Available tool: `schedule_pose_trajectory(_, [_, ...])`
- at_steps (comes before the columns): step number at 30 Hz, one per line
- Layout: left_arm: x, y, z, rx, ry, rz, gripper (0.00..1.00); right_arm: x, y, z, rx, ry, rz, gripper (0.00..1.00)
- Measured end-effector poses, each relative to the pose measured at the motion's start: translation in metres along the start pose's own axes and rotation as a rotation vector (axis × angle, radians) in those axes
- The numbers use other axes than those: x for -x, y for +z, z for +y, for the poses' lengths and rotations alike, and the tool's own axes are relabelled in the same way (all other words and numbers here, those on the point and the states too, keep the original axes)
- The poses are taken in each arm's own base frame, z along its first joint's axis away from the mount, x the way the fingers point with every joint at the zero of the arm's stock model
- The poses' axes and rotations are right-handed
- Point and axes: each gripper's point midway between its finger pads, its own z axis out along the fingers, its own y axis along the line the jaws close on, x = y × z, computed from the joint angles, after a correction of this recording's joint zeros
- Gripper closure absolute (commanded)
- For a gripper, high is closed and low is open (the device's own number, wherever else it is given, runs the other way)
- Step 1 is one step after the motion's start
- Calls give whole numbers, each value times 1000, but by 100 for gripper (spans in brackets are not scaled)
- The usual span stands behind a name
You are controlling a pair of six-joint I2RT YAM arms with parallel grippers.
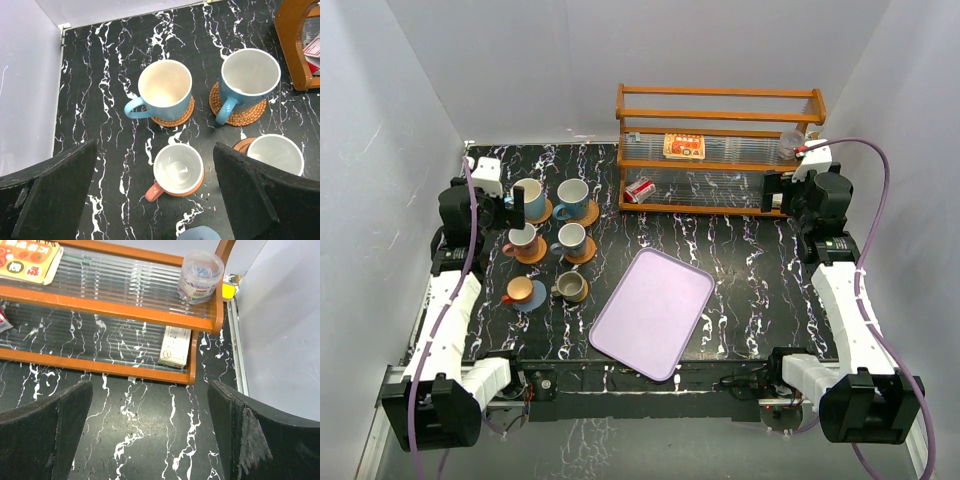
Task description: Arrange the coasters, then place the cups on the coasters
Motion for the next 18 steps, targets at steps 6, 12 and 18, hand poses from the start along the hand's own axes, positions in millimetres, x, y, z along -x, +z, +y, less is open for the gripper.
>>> schedule_pose_trajectory(6, [24,3,-3,-46,6,-17,1,6,-1,-1,-1,-2,-23,2])
schedule_pose_trajectory(12, [45,-2,-6,-76,-1,-47,1,4,-3,16,100,-33,-11,2])
schedule_pose_trajectory(18, [51,-8,-8,-87,-11,-52,1,17,-10,23,160,-59,-23,2])
